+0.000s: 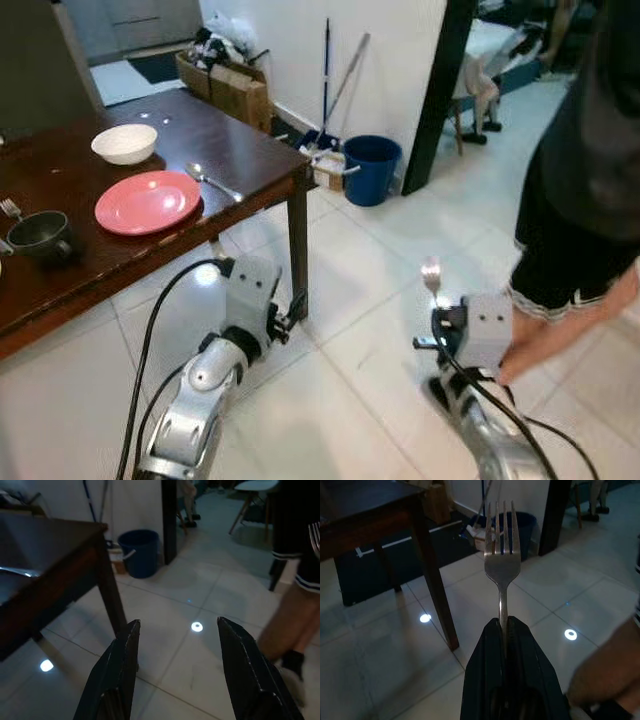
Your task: Setting the table
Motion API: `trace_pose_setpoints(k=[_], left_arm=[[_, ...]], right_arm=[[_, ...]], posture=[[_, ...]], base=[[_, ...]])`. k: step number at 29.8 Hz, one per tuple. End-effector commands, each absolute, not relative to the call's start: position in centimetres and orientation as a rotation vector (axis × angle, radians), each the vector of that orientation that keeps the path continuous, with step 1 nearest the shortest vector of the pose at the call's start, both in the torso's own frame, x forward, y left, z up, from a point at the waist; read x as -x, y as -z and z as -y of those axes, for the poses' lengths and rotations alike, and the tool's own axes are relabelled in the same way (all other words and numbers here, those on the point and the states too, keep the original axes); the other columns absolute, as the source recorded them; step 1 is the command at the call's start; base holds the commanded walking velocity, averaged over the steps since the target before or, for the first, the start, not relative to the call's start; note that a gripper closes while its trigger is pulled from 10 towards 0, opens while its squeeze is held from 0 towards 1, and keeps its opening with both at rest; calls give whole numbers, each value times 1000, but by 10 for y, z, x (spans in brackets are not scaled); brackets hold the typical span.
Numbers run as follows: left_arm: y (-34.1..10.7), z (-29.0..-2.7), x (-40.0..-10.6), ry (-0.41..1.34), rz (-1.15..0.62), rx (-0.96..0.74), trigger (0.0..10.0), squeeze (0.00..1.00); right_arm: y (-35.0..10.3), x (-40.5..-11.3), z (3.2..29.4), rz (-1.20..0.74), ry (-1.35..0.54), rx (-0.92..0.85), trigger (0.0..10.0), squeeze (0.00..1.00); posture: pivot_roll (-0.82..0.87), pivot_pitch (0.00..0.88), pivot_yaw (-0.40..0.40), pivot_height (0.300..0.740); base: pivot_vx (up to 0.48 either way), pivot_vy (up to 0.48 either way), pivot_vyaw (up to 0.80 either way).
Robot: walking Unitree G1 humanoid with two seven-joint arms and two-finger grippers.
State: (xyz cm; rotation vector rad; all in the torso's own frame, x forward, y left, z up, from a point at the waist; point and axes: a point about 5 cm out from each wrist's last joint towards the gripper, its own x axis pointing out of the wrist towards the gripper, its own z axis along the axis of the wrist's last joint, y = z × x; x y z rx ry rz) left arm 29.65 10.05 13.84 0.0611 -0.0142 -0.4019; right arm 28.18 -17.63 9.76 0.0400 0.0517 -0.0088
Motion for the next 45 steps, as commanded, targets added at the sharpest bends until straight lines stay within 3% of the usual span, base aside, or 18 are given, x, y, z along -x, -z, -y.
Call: trace_pose_setpoints(k=[1,13,20,32,45], left_arm=[[-135,-105,-296,390,-3,-76,10000,0],[-138,-104,-296,397,4,-74,10000,0],[-142,-102,-296,409,15,-71,10000,0],[-143,-99,-293,435,16,-69,10000,0],[-165,-92,-287,518,48,-57,10000,0]], right_arm=[[-93,-280,173,-70,4,-50,10000,0],[-103,-282,173,-21,17,-68,10000,0],[-142,-288,177,148,22,-129,10000,0],[-152,-288,177,187,10,-92,10000,0],[-171,-286,176,244,-47,-156,10000,0]], posture=[[-72,0,87,740],[-68,0,91,740],[-68,0,96,740],[-72,0,99,740],[-69,0,100,740]], base=[[480,0,0],[480,0,0],[480,0,0],[445,0,0],[0,0,0]])
